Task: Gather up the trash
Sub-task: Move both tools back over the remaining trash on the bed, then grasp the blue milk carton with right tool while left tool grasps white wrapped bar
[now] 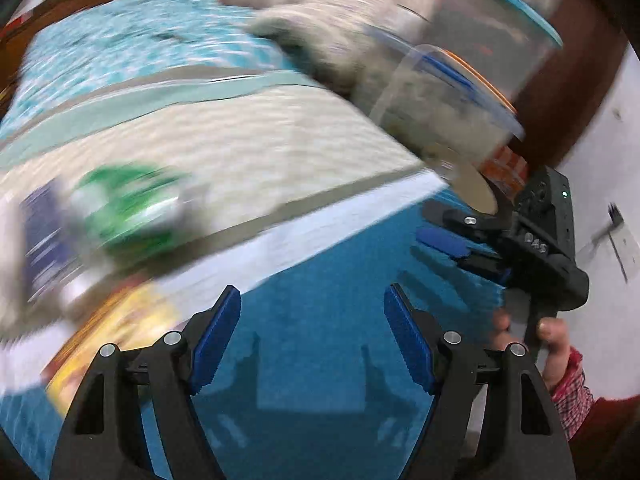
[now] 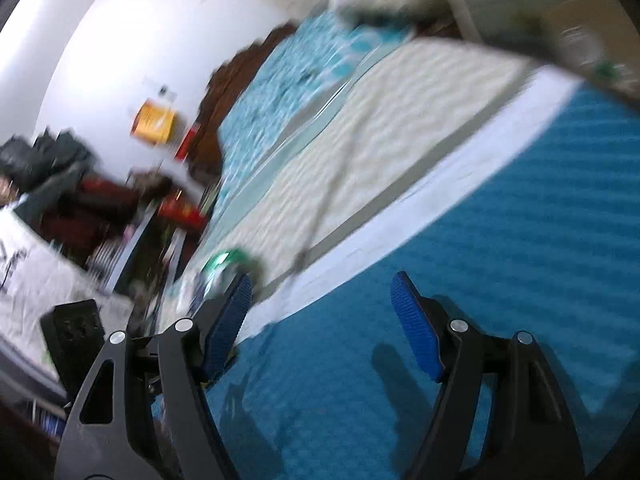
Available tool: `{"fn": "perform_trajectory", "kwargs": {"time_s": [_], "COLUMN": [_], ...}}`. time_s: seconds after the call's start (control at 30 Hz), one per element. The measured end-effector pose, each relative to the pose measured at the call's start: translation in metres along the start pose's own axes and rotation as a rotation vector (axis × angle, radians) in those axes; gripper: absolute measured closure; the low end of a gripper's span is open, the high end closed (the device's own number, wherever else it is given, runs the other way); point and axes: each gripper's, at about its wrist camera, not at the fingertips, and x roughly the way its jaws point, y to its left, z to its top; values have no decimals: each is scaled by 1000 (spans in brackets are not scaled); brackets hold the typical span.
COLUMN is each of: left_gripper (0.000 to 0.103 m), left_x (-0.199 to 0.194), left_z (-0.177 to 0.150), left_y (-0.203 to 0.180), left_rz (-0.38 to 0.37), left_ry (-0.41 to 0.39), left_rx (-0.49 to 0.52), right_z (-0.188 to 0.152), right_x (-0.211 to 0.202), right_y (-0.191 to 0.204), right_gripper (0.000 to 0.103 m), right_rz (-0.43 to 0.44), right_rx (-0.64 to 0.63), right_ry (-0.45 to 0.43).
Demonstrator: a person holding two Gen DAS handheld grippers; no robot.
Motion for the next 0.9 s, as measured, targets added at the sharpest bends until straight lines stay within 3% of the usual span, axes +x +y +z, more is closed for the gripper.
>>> {"fn": "perform_trajectory", "kwargs": {"time_s": [0.17, 0.27, 0.4, 0.53, 0.73, 0.77, 0.8, 0.83, 0.9], "left_gripper": [33, 32, 23, 22, 24, 29, 54, 71, 74], "left_x": [-59, -74, -68, -46, -20, -20, -21, -18, -17], "left_z": [-16, -16, 0, 22, 24, 20, 19, 18, 11], "left_y": [104, 152, 191, 213, 249, 253, 255, 258, 263], "left_rz": [48, 144, 166, 174, 100, 85, 78, 55, 18], "left_ry": [-109, -121, -106, -93, -77, -91, -95, -73, -67], "left_rx": [-277, -388, -449, -455, -578, -594, -596, -595, -610], "right_z": [-9, -18, -45, -63, -76, -76, -76, -76, -76], "right_x": [39, 59, 95, 129, 179, 186, 194, 202, 218], "right_y": [54, 90, 144, 179, 211, 213, 214, 215, 216], "right_gripper": [30, 30, 30, 30, 28, 27, 27, 27, 27], "right_rz": [34, 44, 36, 4, -90, -106, -120, -134, -152], "right_rx": [-100, -186, -341, -465, -636, -648, -656, -659, -660], "right_ry": [80, 116, 198, 252, 287, 293, 300, 309, 333]}}
